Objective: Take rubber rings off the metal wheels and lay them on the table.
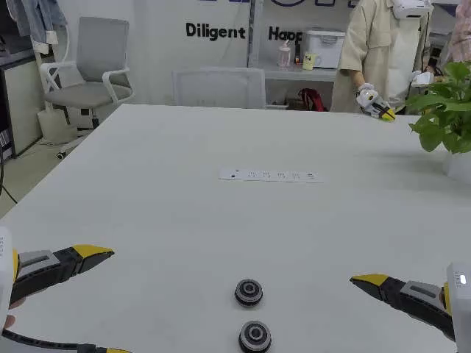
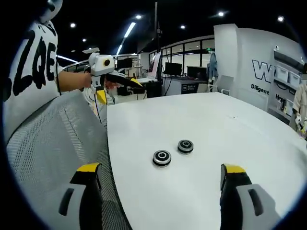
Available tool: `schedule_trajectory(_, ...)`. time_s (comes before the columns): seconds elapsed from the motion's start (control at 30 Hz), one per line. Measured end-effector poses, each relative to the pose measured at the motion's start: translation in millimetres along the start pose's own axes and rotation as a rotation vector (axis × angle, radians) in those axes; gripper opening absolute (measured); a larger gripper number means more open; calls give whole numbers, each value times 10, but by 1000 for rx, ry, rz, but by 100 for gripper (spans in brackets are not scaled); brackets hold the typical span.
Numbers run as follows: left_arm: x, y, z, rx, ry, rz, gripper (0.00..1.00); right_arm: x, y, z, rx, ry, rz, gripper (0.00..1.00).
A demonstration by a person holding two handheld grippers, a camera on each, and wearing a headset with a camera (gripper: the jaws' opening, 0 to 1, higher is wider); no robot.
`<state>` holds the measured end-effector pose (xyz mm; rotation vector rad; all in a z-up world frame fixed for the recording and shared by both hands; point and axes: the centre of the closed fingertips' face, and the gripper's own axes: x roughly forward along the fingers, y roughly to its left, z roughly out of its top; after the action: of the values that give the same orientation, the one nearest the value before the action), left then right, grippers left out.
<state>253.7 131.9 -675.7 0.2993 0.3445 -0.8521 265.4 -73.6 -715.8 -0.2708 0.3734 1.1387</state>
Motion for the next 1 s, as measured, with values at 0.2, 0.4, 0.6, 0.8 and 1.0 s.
schedule_trajectory(0.2,-4,9,-11,8,6,4,90,18,-3,2,-3,1,3,100)
schedule_trajectory(0.4,-14,34,-14,1,2,9,90,35,-36,45,-3,-13,-1,100)
schedule_trajectory(0.6,-6,65,21,0,-11,14,90,62,-42,55,-2,-15,7,100)
schedule_trajectory(0.8,12,54,-26,-2,-4,11,90,84,-53,69,-2,-20,17,100)
schedule_trajectory(1.0,55,23,-35,3,-4,-1,90,89,-73,87,3,-29,17,100)
